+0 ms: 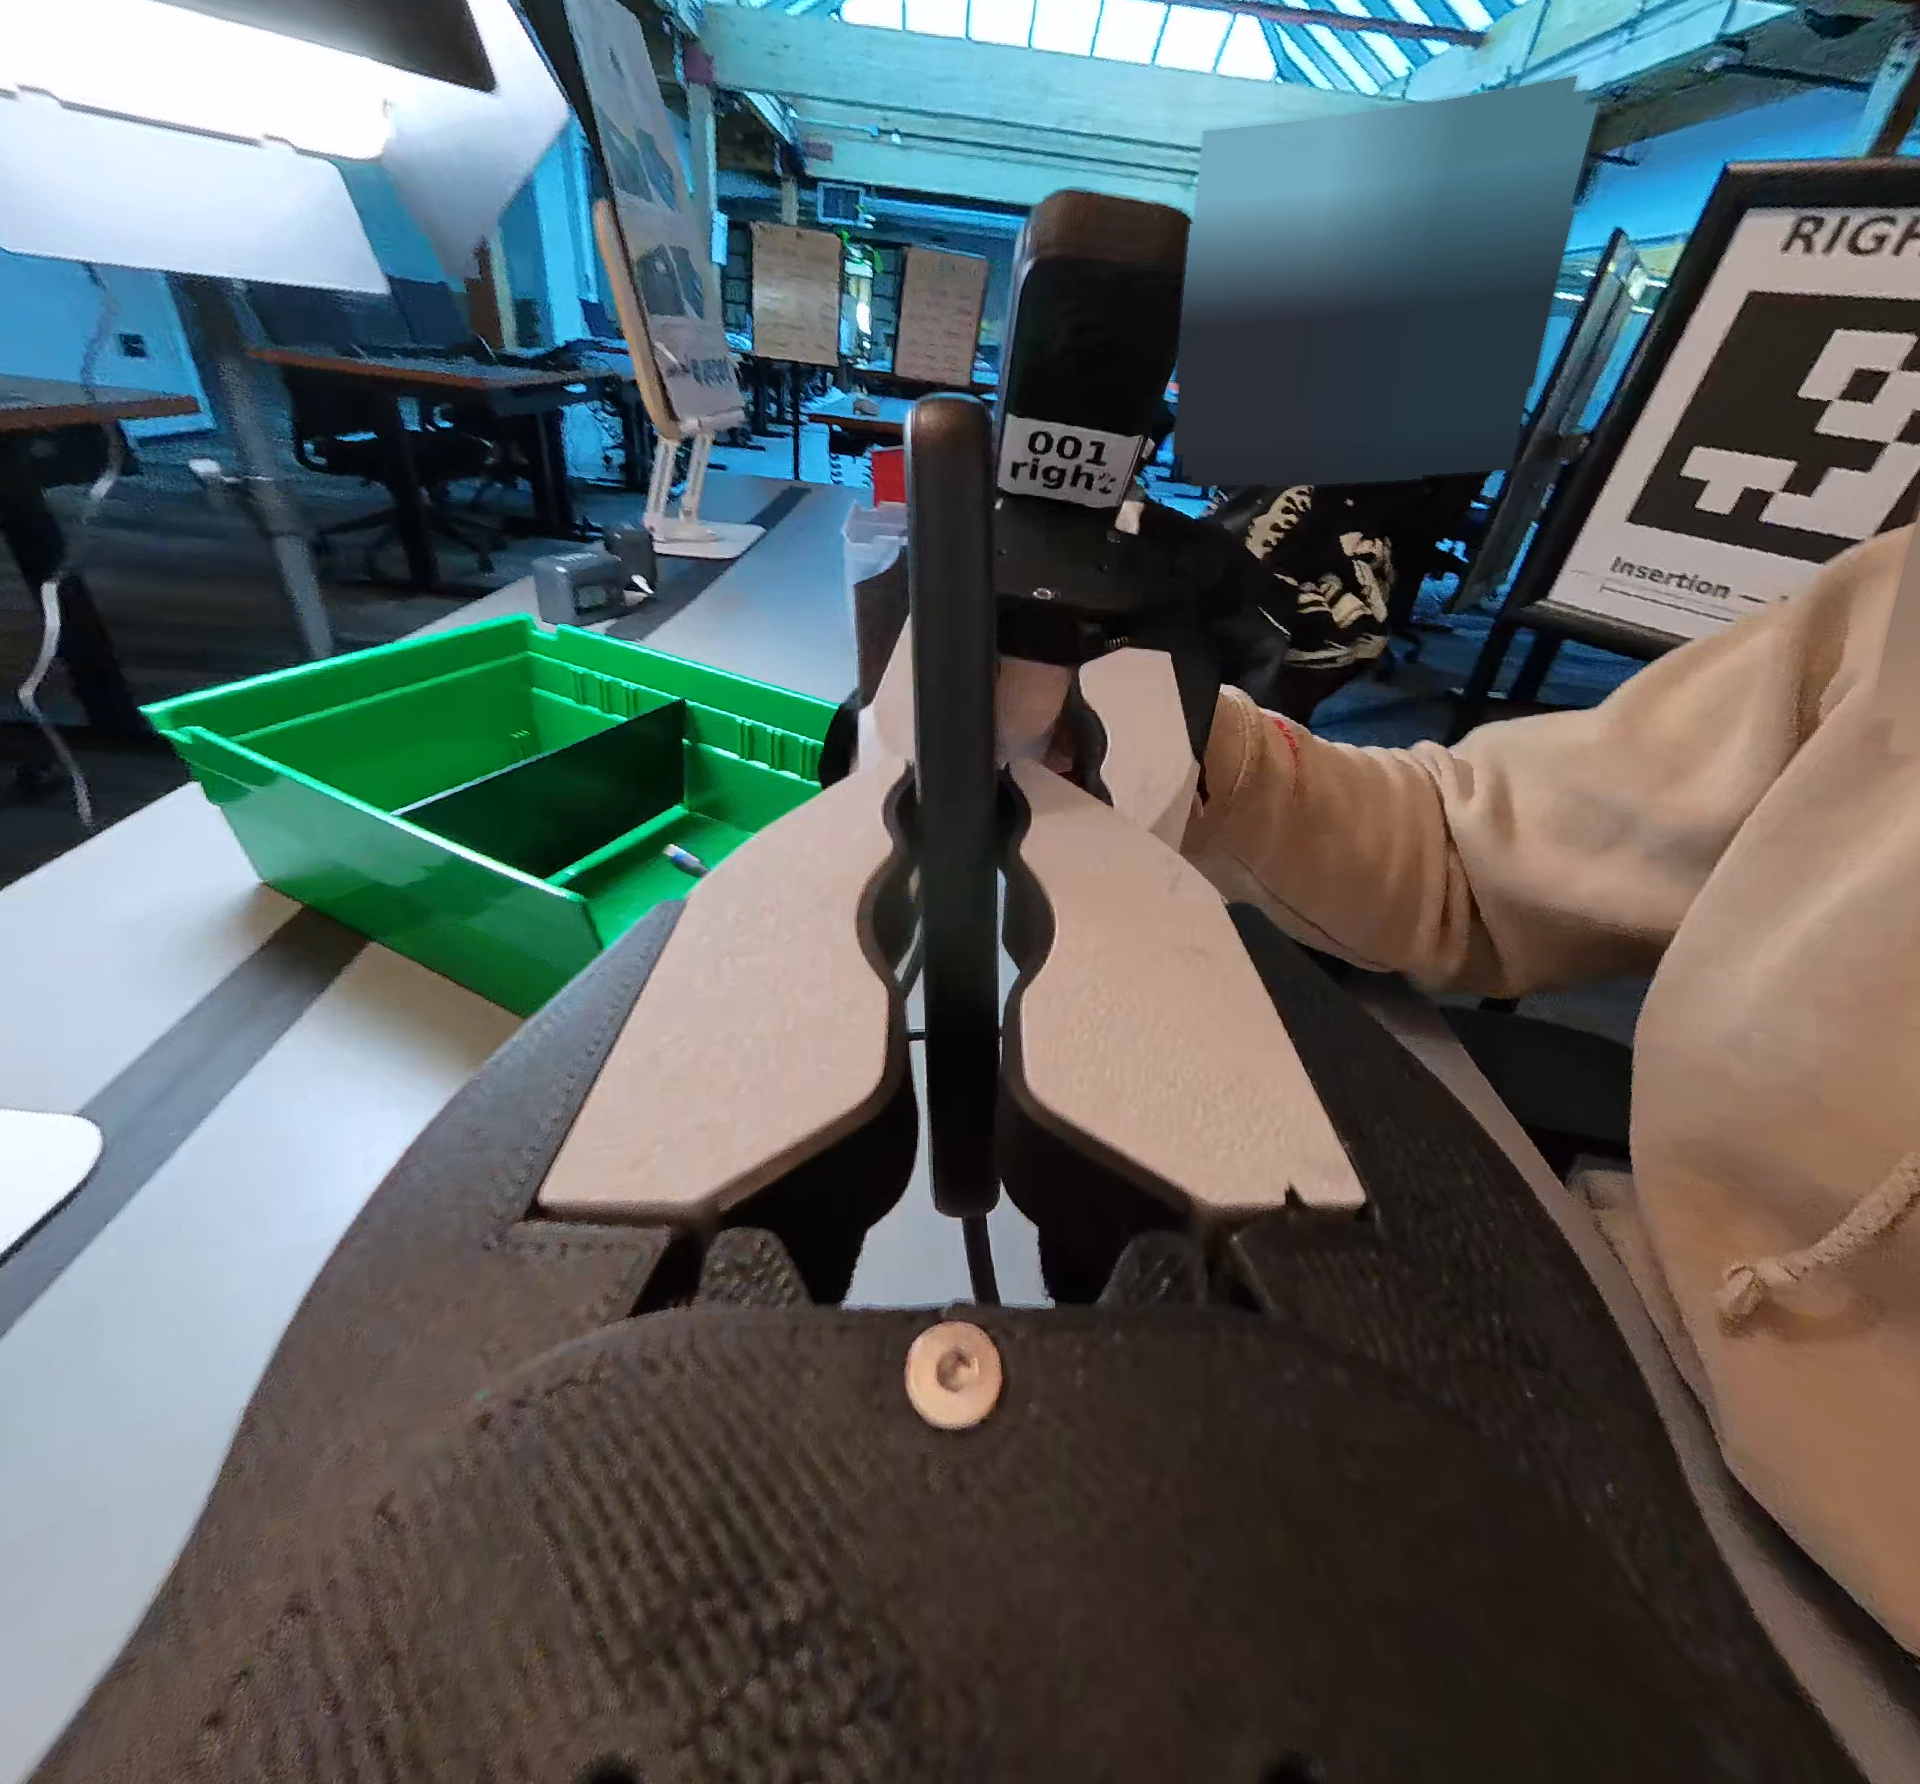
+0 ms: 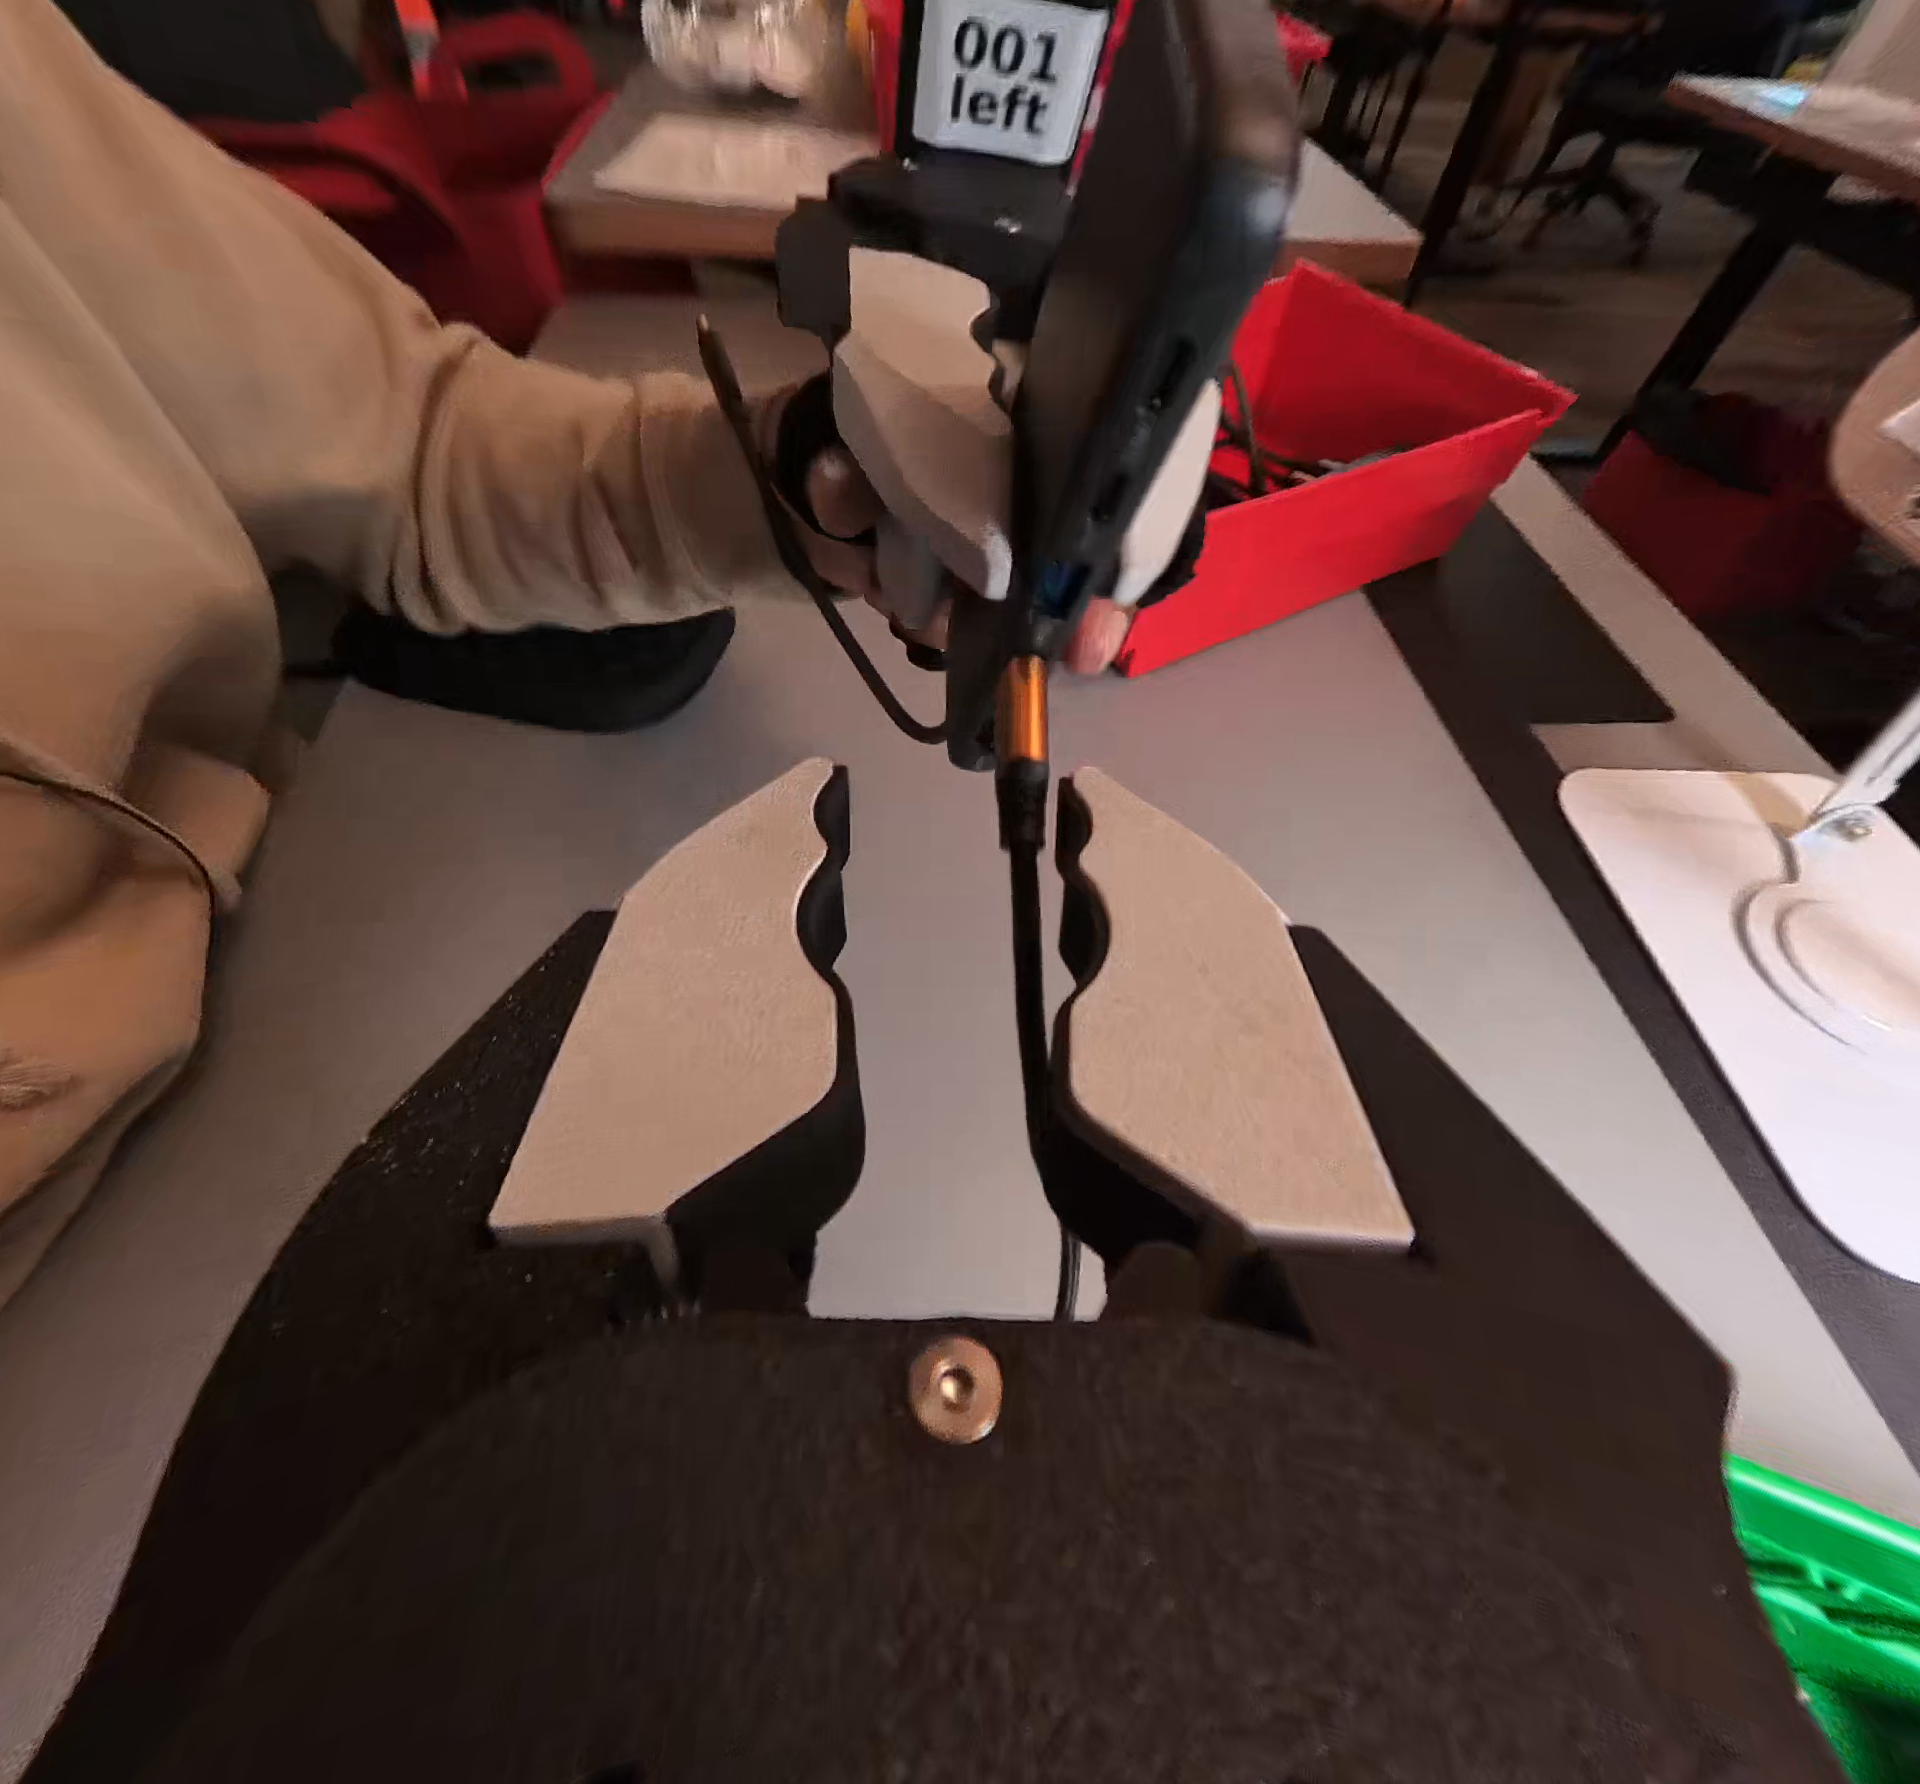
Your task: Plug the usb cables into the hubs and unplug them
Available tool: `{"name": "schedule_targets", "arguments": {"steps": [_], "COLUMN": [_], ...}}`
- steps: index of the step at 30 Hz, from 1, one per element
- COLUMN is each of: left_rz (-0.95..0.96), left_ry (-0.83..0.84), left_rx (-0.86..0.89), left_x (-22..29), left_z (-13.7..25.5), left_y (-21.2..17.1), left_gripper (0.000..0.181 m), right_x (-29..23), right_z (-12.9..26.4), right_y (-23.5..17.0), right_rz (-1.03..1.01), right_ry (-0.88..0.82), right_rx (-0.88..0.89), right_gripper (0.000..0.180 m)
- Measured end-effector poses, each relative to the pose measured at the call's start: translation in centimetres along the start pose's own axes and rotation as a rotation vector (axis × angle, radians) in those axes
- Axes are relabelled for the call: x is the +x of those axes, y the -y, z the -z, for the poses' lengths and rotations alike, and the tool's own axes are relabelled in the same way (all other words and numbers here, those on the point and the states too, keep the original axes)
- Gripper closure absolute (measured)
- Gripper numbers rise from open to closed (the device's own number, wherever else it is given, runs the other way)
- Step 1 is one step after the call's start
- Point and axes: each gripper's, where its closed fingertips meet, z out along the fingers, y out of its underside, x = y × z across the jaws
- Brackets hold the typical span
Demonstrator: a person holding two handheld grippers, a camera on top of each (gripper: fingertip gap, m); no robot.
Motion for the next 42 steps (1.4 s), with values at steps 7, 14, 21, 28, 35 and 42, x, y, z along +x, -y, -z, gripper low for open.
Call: {"name": "schedule_targets", "arguments": {"steps": [7,14,21,28,35,42], "left_rz": [-0.002,0.014,0.02,-0.007,0.254,0.413], "left_ry": [-0.059,-0.074,-0.123,-0.002,0.106,0.102], "left_rx": [-0.039,-0.044,-0.153,-0.216,-0.185,-0.203], "left_x": [1.1,1.2,1.8,0.4,-2.3,-2.6], "left_z": [-1.1,-1.5,-1.3,-1.3,-0.8,-0.8], "left_y": [-1.2,-2.0,-3.1,-3.6,-4.0,-4.8], "left_gripper": [0.168,0.168,0.162,0.169,0.168,0.168], "right_x": [-0.2,-0.5,-1.0,0.6,3.8,5.3], "right_z": [-0.5,-0.6,0.0,0.2,-0.4,-0.1], "right_y": [-0.6,-1.5,-1.3,-1.7,-3.3,-4.0], "right_rz": [-0.035,-0.001,-0.021,0.0,0.312,0.52], "right_ry": [0.028,0.03,0.074,-0.034,-0.393,-0.545], "right_rx": [0.018,-0.035,-0.032,-0.055,-0.297,-0.424], "right_gripper": [0.169,0.169,0.169,0.168,0.148,0.167]}}
